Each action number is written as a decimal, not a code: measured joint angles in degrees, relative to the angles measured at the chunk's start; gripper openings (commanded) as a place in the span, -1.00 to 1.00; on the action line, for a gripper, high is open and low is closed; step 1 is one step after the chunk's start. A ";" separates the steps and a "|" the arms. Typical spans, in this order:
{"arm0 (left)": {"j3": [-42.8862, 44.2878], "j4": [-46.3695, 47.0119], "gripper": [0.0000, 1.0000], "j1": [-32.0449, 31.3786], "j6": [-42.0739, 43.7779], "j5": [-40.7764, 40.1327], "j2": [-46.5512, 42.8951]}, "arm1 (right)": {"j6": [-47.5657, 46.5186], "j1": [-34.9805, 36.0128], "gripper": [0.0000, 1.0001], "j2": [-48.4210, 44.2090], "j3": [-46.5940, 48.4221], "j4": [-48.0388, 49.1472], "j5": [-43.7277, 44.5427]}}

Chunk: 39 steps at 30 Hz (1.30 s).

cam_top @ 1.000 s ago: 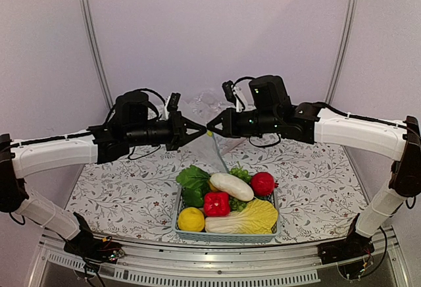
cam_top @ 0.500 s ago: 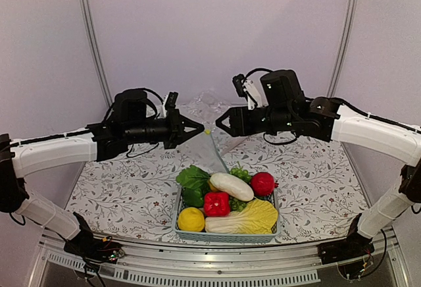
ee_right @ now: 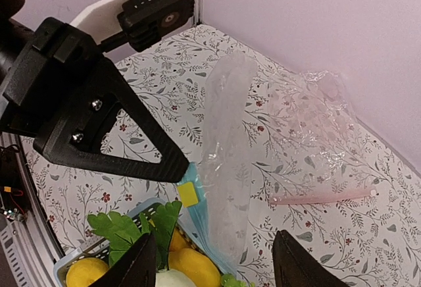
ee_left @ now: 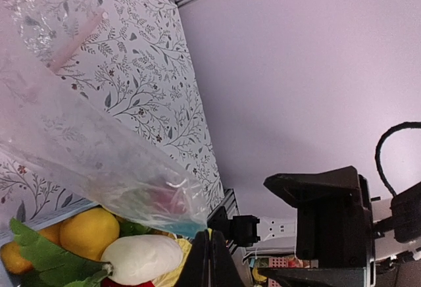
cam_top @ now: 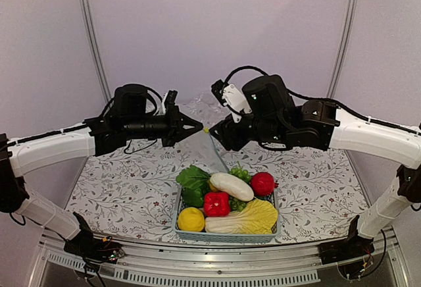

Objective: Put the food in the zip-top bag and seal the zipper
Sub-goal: Pass from the left arm to the right

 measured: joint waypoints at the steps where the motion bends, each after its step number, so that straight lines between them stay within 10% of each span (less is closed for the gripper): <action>1: 0.02 -0.26 -1.00 0.00 -0.07 0.00 0.00 | -1.05 0.59 0.19 0.85 0.79 -0.07 1.09; 39: 0.02 -0.61 -1.00 0.09 -2.60 1.14 0.00 | -12.33 4.04 -0.55 13.40 8.41 0.31 13.27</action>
